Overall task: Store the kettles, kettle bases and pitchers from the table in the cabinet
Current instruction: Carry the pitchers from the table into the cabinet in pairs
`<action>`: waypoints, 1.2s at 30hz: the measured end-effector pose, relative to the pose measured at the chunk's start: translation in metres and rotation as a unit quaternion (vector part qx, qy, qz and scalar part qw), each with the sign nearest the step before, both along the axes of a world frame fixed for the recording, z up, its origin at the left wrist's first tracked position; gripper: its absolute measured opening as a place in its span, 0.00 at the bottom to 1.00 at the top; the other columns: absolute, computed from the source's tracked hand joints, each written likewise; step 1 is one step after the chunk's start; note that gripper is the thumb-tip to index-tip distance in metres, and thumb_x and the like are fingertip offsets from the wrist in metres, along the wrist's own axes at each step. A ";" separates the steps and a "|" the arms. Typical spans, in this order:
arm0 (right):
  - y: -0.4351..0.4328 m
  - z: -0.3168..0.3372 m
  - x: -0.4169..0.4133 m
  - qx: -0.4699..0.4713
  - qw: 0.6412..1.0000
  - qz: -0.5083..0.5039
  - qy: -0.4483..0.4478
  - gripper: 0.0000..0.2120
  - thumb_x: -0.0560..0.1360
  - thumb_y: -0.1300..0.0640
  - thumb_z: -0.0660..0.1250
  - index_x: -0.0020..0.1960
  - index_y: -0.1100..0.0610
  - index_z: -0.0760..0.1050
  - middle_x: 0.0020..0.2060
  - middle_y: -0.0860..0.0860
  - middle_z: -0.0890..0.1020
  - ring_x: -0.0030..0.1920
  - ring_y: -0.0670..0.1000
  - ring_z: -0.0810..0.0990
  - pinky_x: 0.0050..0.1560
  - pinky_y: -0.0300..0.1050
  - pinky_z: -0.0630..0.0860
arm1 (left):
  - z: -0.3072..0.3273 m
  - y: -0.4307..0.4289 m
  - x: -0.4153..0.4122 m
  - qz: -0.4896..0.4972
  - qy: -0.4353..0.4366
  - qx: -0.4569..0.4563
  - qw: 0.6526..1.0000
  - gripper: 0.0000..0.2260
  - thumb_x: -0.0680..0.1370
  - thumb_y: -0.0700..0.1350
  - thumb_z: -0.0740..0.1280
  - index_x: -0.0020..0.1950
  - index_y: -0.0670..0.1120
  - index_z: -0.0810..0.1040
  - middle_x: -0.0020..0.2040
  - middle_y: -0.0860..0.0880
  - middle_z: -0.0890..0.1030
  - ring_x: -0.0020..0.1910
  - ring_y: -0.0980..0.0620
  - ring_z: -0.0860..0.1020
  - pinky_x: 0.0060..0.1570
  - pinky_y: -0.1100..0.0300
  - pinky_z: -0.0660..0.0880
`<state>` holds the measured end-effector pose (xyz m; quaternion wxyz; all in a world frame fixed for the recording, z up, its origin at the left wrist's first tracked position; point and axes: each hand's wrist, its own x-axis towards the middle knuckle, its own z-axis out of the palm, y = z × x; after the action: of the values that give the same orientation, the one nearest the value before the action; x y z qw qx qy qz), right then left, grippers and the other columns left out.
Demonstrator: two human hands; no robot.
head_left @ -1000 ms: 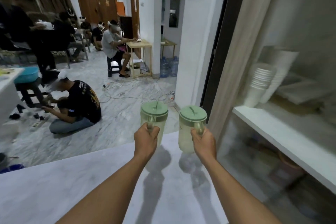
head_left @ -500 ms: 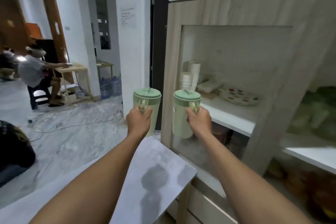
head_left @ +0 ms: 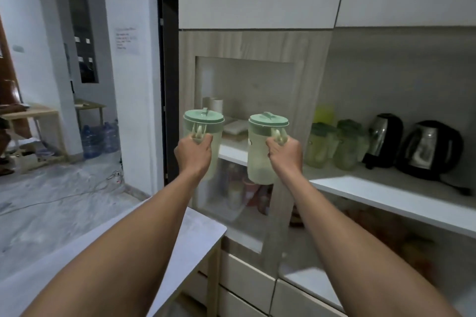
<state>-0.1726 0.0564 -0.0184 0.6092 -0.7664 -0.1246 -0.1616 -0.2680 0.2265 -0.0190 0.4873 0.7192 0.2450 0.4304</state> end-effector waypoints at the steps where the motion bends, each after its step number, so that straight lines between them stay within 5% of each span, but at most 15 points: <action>1: -0.015 0.001 -0.007 -0.001 1.000 -0.008 0.000 0.08 0.72 0.52 0.67 0.38 0.56 0.77 0.32 0.52 0.81 0.35 0.54 0.78 0.36 0.47 0.71 | 0.001 -0.013 -0.005 -0.007 0.001 -0.005 1.000 0.10 0.77 0.49 0.66 0.40 0.44 0.78 0.34 0.49 0.77 0.34 0.52 0.74 0.36 0.58 0.68; 7: -0.103 0.015 -0.046 0.007 0.999 -0.054 -0.007 0.07 0.75 0.55 0.68 0.43 0.58 0.79 0.37 0.53 0.83 0.37 0.53 0.80 0.39 0.48 0.76 | 0.013 -0.089 -0.023 -0.066 -0.014 -0.019 0.998 0.10 0.76 0.49 0.67 0.37 0.47 0.78 0.33 0.49 0.79 0.34 0.50 0.77 0.32 0.59 0.69; 11: -0.156 0.024 -0.065 0.007 0.996 -0.086 -0.007 0.06 0.76 0.55 0.68 0.45 0.58 0.79 0.37 0.52 0.82 0.35 0.50 0.78 0.32 0.41 0.68 | 0.023 -0.138 -0.026 -0.088 -0.021 -0.006 0.996 0.12 0.75 0.50 0.67 0.37 0.44 0.80 0.34 0.45 0.80 0.38 0.44 0.78 0.41 0.54 0.75; 15: -0.200 0.033 -0.076 -0.005 0.991 -0.131 -0.014 0.08 0.76 0.55 0.68 0.43 0.59 0.79 0.35 0.51 0.81 0.33 0.49 0.78 0.29 0.40 0.66 | 0.031 -0.181 -0.026 -0.117 -0.019 -0.004 0.993 0.12 0.76 0.49 0.67 0.37 0.43 0.78 0.32 0.49 0.77 0.37 0.46 0.75 0.38 0.57 0.66; 28: -0.314 0.046 -0.071 0.023 0.967 -0.253 -0.023 0.11 0.74 0.56 0.68 0.34 0.56 0.73 0.28 0.49 0.77 0.30 0.50 0.74 0.30 0.42 0.66 | 0.045 -0.290 0.025 -0.266 -0.031 -0.016 0.963 0.12 0.77 0.49 0.67 0.37 0.44 0.78 0.31 0.49 0.78 0.31 0.51 0.74 0.29 0.59 0.66; 36: -0.358 0.043 -0.050 0.039 0.947 -0.320 -0.011 0.09 0.76 0.54 0.68 0.46 0.60 0.80 0.38 0.54 0.82 0.37 0.52 0.79 0.32 0.42 0.69 | 0.042 -0.334 0.064 -0.319 -0.026 -0.014 0.947 0.11 0.76 0.49 0.67 0.37 0.45 0.79 0.32 0.49 0.79 0.32 0.52 0.75 0.31 0.59 0.69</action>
<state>-0.2222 -0.3011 0.0244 0.5532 -0.7402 0.1267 -0.3606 -0.2043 -0.1075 0.0233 0.6154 0.7416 -0.0041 0.2670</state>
